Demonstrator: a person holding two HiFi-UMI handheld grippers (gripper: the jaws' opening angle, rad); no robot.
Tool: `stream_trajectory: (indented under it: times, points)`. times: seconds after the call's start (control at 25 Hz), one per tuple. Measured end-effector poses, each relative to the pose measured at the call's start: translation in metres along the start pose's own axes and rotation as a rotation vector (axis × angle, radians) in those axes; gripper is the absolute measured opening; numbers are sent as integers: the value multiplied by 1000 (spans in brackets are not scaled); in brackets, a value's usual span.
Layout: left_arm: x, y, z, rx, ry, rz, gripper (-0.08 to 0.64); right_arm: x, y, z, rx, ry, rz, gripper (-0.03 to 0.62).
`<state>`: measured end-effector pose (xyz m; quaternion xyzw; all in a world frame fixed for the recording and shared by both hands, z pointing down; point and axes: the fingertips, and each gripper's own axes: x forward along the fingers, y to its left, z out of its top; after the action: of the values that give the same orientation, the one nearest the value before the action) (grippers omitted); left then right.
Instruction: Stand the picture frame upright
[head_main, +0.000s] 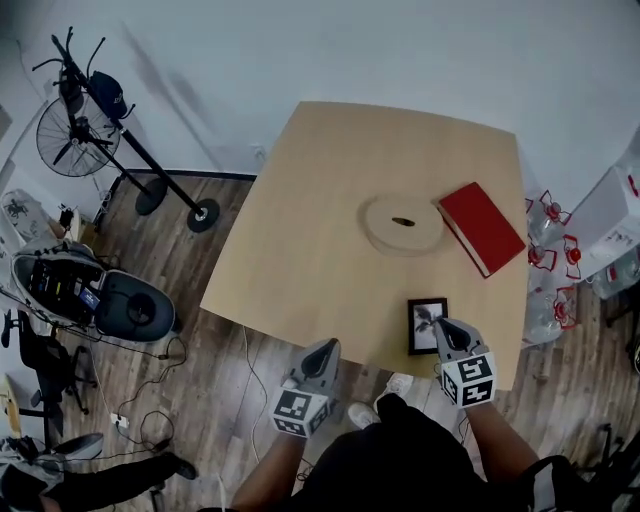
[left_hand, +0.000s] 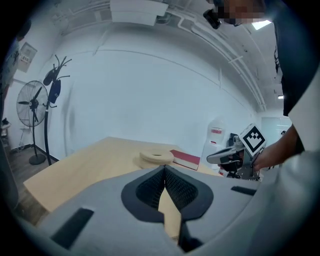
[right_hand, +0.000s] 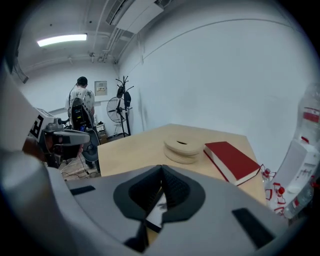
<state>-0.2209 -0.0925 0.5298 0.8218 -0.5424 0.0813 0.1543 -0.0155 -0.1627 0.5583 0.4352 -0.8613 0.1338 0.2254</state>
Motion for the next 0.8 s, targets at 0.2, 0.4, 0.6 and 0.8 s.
stream_trajectory:
  times: [0.2, 0.4, 0.6, 0.8]
  points:
    - [32, 8, 1, -4, 23, -3, -5, 21, -26, -27, 41, 90, -19, 11]
    - [59, 2, 9, -5, 38, -39, -5, 41, -50, -54, 62, 162, -50, 34]
    - [80, 0, 15, -4, 43, -50, -5, 54, -67, -87, 121, 250, -47, 126]
    - [92, 7, 13, -3, 58, -36, -5, 72, -75, -117, 178, 323, -44, 140]
